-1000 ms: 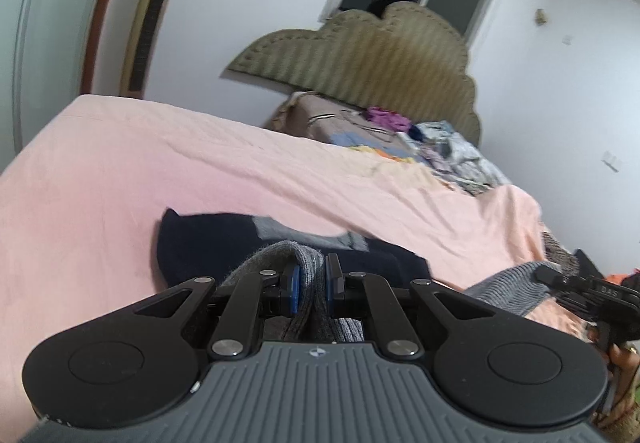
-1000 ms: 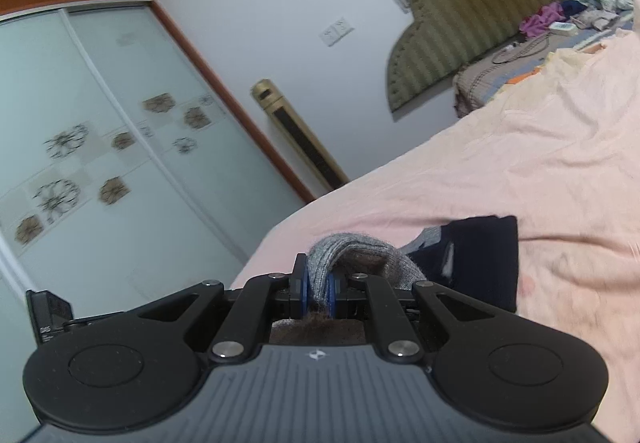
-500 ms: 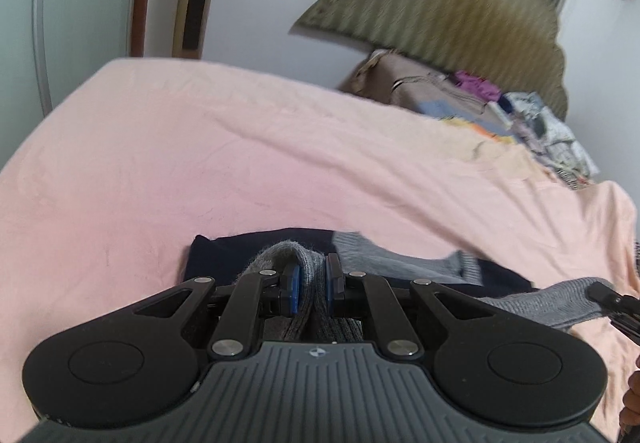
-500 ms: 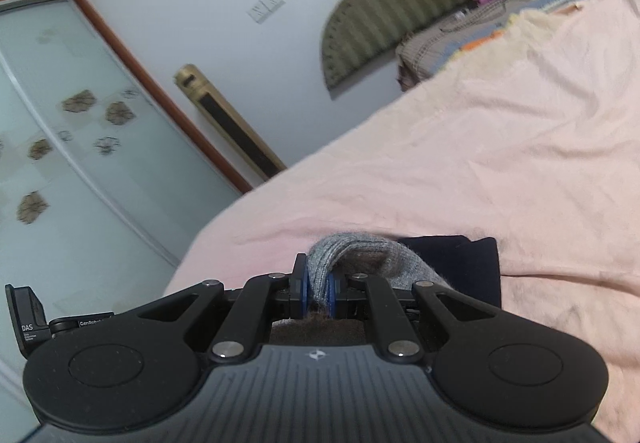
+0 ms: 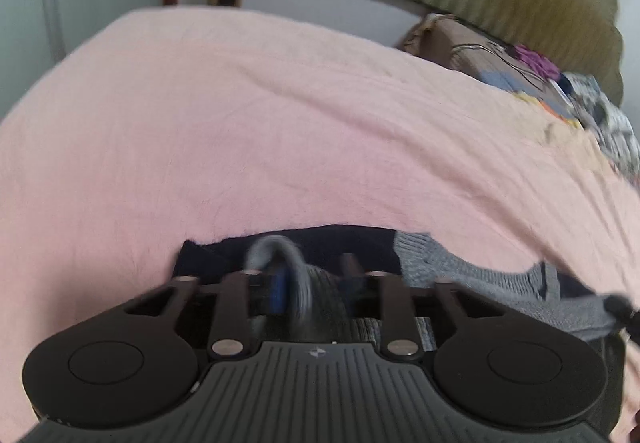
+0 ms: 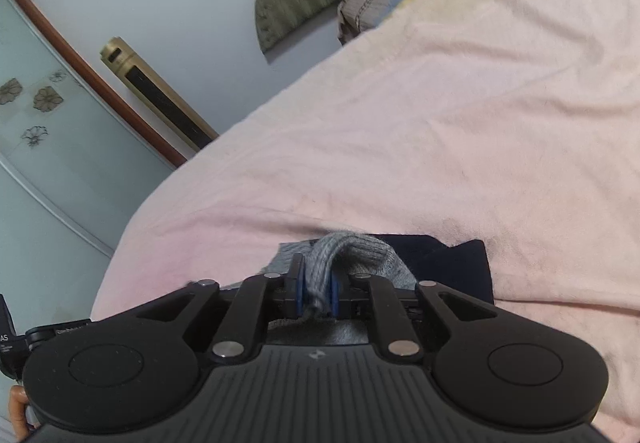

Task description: Fold small clothes

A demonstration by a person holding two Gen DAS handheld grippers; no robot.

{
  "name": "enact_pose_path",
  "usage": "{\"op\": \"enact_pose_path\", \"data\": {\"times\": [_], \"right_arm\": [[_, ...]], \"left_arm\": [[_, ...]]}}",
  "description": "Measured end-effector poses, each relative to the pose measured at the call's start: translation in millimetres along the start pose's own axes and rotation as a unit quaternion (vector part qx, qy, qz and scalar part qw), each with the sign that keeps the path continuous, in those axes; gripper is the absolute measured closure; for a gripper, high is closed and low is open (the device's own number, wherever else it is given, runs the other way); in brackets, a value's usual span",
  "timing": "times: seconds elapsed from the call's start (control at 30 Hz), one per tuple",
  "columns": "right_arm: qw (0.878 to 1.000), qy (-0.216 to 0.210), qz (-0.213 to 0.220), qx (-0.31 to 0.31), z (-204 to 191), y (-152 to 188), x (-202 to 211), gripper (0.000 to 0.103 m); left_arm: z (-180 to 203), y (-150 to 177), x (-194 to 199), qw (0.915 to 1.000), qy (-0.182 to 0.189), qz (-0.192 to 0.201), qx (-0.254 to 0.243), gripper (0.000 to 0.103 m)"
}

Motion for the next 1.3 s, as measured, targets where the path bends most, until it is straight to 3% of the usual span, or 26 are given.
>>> {"op": "enact_pose_path", "data": {"times": [0.03,0.1,0.23,0.33,0.43,0.57,0.6,0.67,0.73,0.8,0.93,1.1,1.23,1.3], "right_arm": [[1.0,0.002,-0.003,-0.003,2,-1,-3,0.086],[1.0,-0.002,-0.005,-0.013,5,-2,-7,0.079],[0.999,0.015,0.031,-0.007,7,-18,1,0.03],[0.998,0.023,0.062,0.007,5,-25,16,0.03],[0.997,-0.013,0.067,0.043,-17,-17,30,0.03],[0.992,-0.075,-0.01,0.098,-46,14,15,0.029],[0.992,-0.07,-0.025,0.1,-46,20,7,0.029],[0.995,0.005,-0.027,0.096,-29,19,-6,0.029],[0.992,0.093,0.012,0.079,-5,6,-5,0.029],[0.987,0.137,0.066,0.06,10,-6,13,0.029],[0.98,0.141,0.105,0.098,0,1,41,0.029],[0.974,0.13,0.072,0.169,-26,41,42,0.029],[0.946,0.194,0.054,0.254,-30,69,38,0.028],[0.939,0.21,0.042,0.268,-24,80,37,0.028]], "left_arm": [[-3,-2,0,0.9999,0.004,0.001,0.014,0.047],[-11,-6,3,0.9992,0.001,0.017,0.036,0.038],[-24,-11,17,0.9984,-0.015,0.041,0.036,0.03],[-30,-13,32,0.9974,-0.034,0.06,0.025,0.023],[-32,-14,48,0.9944,-0.058,0.088,0.0,0.018],[-20,-6,56,0.9892,-0.087,0.104,-0.056,0.013],[-15,-3,54,0.9876,-0.097,0.101,-0.071,0.013],[-10,6,51,0.983,-0.12,0.097,-0.099,0.013],[-9,18,51,0.9784,-0.139,0.093,-0.122,0.013],[-9,29,52,0.9759,-0.148,0.089,-0.133,0.013],[-7,50,57,0.9747,-0.145,0.088,-0.146,0.012],[0,64,57,0.975,-0.142,0.084,-0.148,0.012],[8,72,56,0.9751,-0.139,0.083,-0.151,0.01],[9,77,57,0.9758,-0.136,0.083,-0.149,0.009]]}}
Point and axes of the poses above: each gripper's, at about its wrist camera, not at the fingertips, and x roughly against the way its jaws point, z to its right, y to its underside, the point moved 10 cm from there along -x, roughly the way its jaws point, and after that the axes turned 4 degrees about -z, right-handed, at the moved point
